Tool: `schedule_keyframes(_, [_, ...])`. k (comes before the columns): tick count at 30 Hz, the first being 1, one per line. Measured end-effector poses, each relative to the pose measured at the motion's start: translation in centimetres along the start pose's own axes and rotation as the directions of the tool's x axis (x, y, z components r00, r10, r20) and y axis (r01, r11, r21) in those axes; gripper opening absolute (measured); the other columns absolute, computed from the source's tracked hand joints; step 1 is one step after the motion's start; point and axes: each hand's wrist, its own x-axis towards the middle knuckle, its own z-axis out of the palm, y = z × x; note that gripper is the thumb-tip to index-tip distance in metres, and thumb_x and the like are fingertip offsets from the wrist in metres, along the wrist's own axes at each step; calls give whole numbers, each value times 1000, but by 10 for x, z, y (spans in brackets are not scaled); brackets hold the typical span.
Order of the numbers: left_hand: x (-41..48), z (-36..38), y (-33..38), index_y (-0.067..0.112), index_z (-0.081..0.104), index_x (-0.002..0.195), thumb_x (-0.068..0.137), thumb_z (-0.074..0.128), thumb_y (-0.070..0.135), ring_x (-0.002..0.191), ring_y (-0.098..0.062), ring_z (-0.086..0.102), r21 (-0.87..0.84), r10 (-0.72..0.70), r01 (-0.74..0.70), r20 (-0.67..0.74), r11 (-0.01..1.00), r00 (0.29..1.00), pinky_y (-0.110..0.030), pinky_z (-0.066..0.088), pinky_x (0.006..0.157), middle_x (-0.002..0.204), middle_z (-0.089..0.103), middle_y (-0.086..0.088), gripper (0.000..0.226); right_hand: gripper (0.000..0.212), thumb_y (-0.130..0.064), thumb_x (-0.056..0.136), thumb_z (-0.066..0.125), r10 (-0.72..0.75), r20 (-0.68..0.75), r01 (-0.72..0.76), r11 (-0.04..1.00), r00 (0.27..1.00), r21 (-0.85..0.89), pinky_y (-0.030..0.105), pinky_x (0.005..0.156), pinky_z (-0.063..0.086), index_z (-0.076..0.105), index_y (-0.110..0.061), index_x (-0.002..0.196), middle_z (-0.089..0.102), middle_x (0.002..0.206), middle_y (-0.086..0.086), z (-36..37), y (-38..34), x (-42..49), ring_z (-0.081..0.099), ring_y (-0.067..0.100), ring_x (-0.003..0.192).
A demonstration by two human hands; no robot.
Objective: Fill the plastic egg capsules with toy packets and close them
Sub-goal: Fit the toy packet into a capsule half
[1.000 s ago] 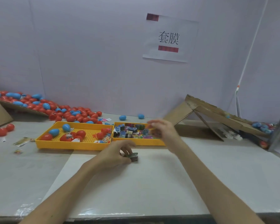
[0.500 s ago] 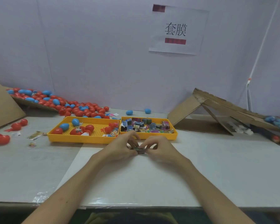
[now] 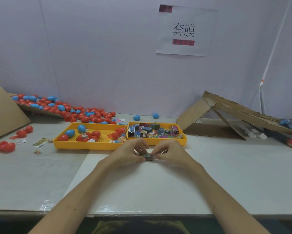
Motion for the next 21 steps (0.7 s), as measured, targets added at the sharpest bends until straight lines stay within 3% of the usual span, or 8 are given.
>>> schedule_keyframes(4, [0, 0, 0, 31, 61, 102, 82, 83, 9, 96, -5, 67, 2, 7, -7, -5, 1000, 1000, -16, 51, 76, 101, 73, 9, 37, 12, -7, 75, 86, 23, 25, -23, 1000, 999, -15, 30, 75, 57, 82, -15, 82, 76, 84, 0, -5, 1, 0, 68, 16, 83])
schedule_keyframes(10, [-2, -1, -2, 31, 64, 98, 82, 83, 8, 95, -7, 67, -7, 15, -16, -23, 1000, 1000, -17, 53, 77, 100, 72, 8, 33, 14, -10, 75, 85, 69, 46, -69, 998, 997, -4, 27, 72, 57, 77, -21, 72, 76, 83, -4, -13, 7, -2, 70, 10, 78])
schedule_keyframes(12, [-2, -1, -3, 31, 65, 99, 82, 82, 8, 95, -6, 67, -13, 14, -15, -27, 1000, 1000, -16, 52, 76, 100, 72, 8, 34, 16, -12, 77, 84, 79, 15, -80, 997, 997, 25, 29, 73, 57, 77, -27, 79, 76, 88, -9, -16, 8, -3, 69, 8, 78])
schedule_keyframes(16, [-2, 0, -1, 31, 63, 107, 82, 82, 7, 95, -1, 66, -12, 12, -13, -27, 1000, 1000, -11, 50, 73, 98, 71, 12, 39, 34, -6, 80, 79, 6, 40, -9, 998, 999, 66, 21, 72, 54, 79, -31, 103, 74, 103, -11, -6, 2, -4, 68, 6, 82])
schedule_keyframes(21, [-2, 0, -1, 29, 62, 107, 83, 79, 4, 97, 0, 65, -14, 17, -18, -30, 1000, 999, -10, 48, 73, 100, 71, 10, 38, 26, -3, 82, 77, -48, 48, 46, 998, 998, 36, 16, 69, 45, 82, -20, 102, 75, 97, -3, 5, -1, -4, 64, 5, 82])
